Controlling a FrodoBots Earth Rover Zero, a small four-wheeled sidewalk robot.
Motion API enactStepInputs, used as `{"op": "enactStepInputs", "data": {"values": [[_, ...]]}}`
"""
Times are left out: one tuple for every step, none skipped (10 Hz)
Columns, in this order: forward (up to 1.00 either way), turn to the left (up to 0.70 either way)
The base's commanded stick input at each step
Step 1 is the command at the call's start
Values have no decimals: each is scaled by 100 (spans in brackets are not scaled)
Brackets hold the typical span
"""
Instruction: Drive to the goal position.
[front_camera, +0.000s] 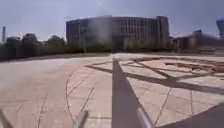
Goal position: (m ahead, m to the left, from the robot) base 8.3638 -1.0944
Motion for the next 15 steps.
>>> {"op": "enactStepInputs", "data": {"values": [[70,-32],[70,-32],[70,-32],[70,-32],[70,-32],[70,-30],[70,-28],[70,-10],[70,-2],[70,0],[70,0],[70,0],[70,0],[70,0],[70,0]]}}
